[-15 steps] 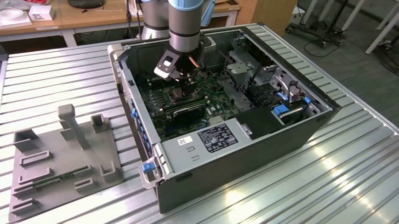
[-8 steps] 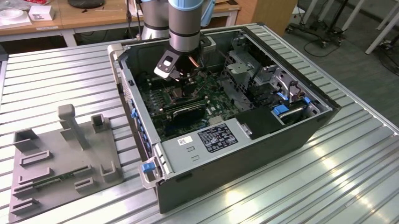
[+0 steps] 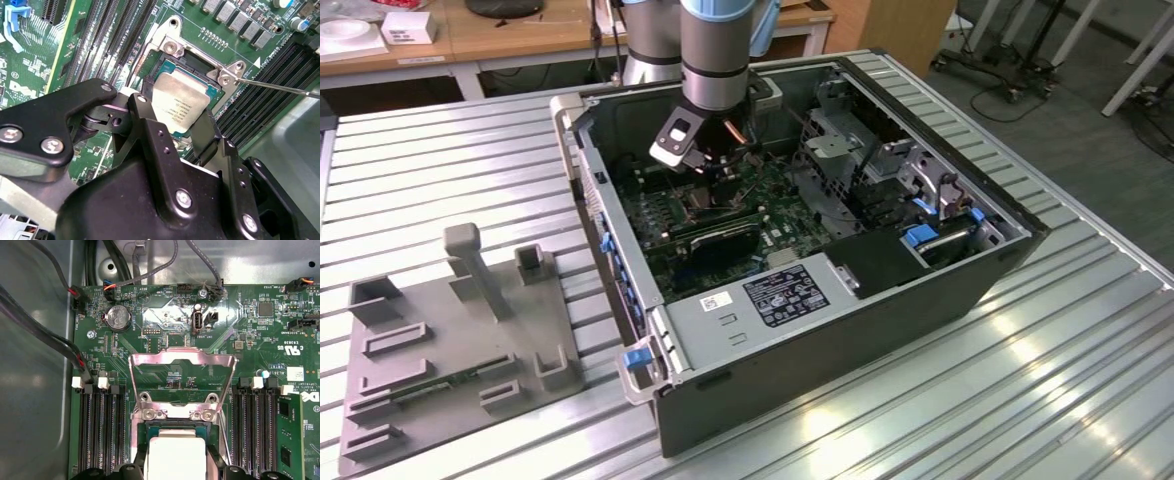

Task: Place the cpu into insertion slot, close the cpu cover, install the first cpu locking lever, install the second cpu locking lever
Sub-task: 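Place the cpu into insertion slot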

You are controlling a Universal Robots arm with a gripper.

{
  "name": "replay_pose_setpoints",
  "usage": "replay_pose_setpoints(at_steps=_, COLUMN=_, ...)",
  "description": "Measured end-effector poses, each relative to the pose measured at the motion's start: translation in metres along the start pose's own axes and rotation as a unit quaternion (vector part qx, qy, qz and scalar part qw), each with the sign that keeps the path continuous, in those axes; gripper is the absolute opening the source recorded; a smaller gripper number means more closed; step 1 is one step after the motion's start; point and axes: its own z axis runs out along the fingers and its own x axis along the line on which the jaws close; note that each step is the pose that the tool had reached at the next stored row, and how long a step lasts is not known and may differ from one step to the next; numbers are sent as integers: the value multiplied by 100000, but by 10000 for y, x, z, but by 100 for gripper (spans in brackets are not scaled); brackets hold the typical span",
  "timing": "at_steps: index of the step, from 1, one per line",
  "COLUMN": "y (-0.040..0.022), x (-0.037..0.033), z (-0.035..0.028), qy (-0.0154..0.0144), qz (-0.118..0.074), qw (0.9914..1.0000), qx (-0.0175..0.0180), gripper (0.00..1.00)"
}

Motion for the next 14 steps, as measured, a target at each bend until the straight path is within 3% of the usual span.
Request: replay_pose_setpoints(at_steps=14, y=-1, x=-1, z=22, qy=14, qz=-32, qw=100000, qx=0, gripper=54)
